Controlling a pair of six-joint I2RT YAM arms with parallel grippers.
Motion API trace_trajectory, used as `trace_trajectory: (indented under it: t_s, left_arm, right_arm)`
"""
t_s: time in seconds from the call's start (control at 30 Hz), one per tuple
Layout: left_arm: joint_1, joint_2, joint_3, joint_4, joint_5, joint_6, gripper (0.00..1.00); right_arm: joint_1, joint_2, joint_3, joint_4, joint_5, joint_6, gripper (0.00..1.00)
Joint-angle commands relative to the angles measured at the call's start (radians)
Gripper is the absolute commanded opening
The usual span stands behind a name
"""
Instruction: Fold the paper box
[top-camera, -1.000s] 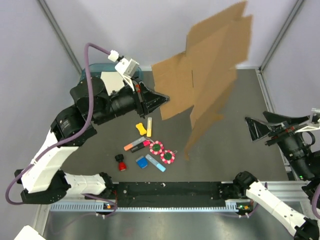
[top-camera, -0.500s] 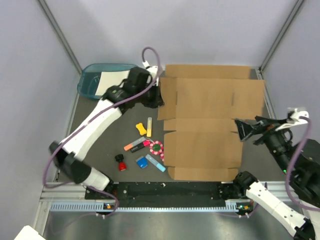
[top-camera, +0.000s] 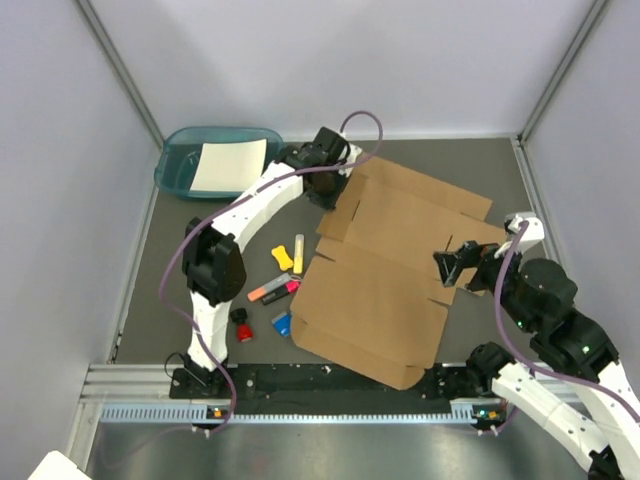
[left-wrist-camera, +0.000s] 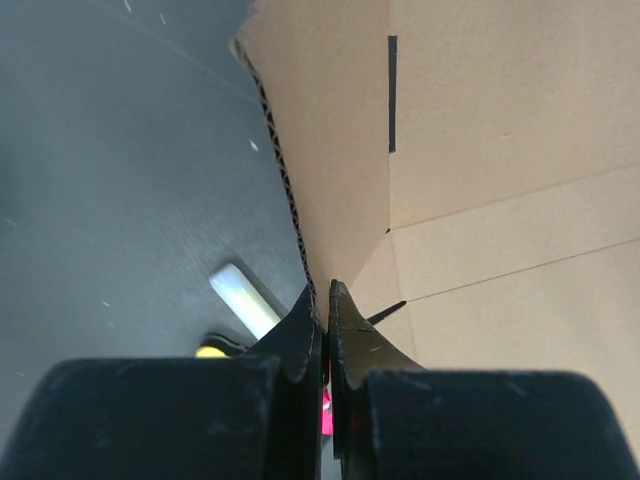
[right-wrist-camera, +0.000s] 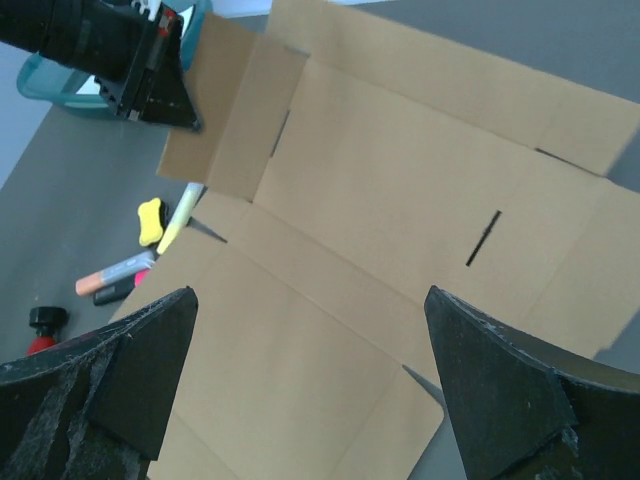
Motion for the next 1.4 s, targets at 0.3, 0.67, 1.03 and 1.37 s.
trace_trajectory:
  t_s: [0.3,0.67,1.03,1.37]
  left_arm:
    - [-0.002,-0.027,-0.114,0.083,-0.070,0.139,0.00]
    - [-0.004,-0.157,-0.318,0.223,-0.072,0.005,0.00]
    - [-0.004,-0.417,-0.724,0.660,-0.079,-0.120,0.00]
    - [-0.004,-0.484,-0.929,0.871,-0.122,-0.138,0.00]
  right_arm:
    - [-0.004,0.043,-0.050,0.101,-0.037,0.028,0.99]
    - [-0.004,0.152,-0.017,0.150,-0.070,0.056,0.99]
    - [-0.004,0.450,0.232,0.165,-0.068,-0.042,0.95]
    - [-0.004,0.712,0.397,0.176,-0.157,-0.232,0.97]
